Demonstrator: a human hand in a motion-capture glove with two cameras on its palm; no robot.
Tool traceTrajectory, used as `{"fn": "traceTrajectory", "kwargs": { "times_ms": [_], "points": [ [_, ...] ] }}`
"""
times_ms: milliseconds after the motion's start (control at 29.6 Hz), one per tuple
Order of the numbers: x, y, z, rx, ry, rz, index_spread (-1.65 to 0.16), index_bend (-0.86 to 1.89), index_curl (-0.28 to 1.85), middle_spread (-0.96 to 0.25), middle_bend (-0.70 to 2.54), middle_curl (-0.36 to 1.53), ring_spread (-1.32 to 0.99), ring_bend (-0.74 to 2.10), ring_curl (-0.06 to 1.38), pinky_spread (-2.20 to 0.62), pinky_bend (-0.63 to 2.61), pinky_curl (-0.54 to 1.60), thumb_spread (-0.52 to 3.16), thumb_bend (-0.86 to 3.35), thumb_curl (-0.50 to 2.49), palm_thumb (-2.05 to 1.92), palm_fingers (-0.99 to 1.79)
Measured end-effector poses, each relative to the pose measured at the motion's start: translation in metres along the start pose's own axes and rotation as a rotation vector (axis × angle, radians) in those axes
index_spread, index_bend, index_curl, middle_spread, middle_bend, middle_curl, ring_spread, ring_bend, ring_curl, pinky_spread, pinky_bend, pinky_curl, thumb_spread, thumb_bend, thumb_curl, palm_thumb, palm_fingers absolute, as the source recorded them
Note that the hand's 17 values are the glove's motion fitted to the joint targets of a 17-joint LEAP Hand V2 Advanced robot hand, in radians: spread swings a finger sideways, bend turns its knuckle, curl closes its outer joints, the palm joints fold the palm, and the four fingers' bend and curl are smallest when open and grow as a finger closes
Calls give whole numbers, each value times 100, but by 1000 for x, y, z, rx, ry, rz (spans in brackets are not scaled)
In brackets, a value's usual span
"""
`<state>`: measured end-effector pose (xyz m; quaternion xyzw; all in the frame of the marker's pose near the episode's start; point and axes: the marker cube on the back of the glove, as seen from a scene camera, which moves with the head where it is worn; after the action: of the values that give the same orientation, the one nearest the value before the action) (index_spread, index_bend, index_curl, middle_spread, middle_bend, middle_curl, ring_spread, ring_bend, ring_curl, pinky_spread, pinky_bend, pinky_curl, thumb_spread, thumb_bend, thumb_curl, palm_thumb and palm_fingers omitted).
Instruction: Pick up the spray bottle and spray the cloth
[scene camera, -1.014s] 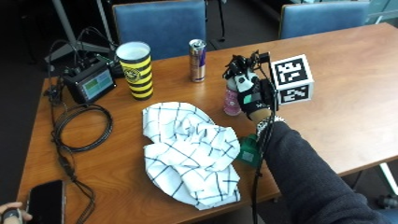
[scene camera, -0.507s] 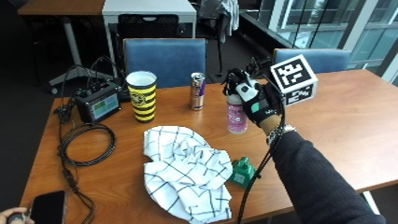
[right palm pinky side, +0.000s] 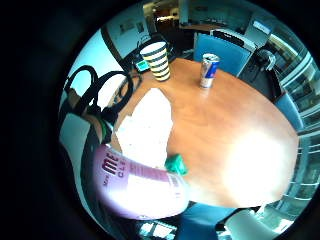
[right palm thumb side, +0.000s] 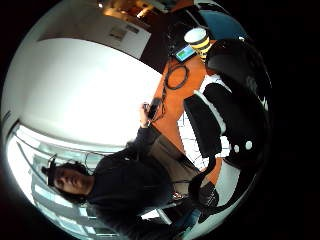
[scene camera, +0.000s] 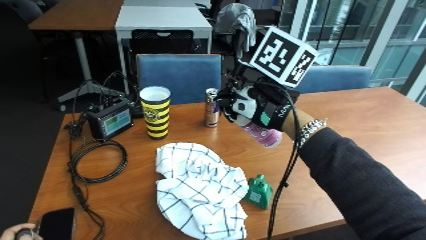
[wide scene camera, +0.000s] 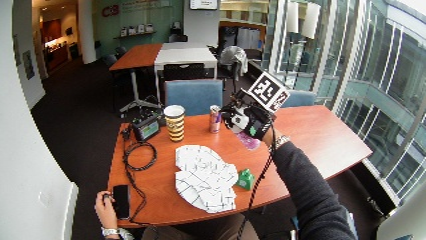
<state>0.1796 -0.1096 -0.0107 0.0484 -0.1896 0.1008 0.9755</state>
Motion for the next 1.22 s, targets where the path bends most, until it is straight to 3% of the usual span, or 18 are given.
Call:
{"fn": "traceTrajectory", "kwargs": {
  "times_ms": [372, 811, 1217],
  "points": [
    [-19, -11, 34, -359, 297, 33, -30, 28, 58, -23, 63, 58, -21, 55, 48, -26, 41, 39, 149, -1, 24, 66, 140],
    [3, 5, 100, -757, 488, 187, -30, 31, 60, -23, 66, 59, -21, 60, 47, -29, 45, 39, 148, -1, 24, 66, 141],
    [29, 29, 154, -931, 580, 230, -29, 32, 61, -22, 68, 58, -21, 62, 47, -30, 47, 40, 148, 0, 24, 66, 140]
  ]
}}
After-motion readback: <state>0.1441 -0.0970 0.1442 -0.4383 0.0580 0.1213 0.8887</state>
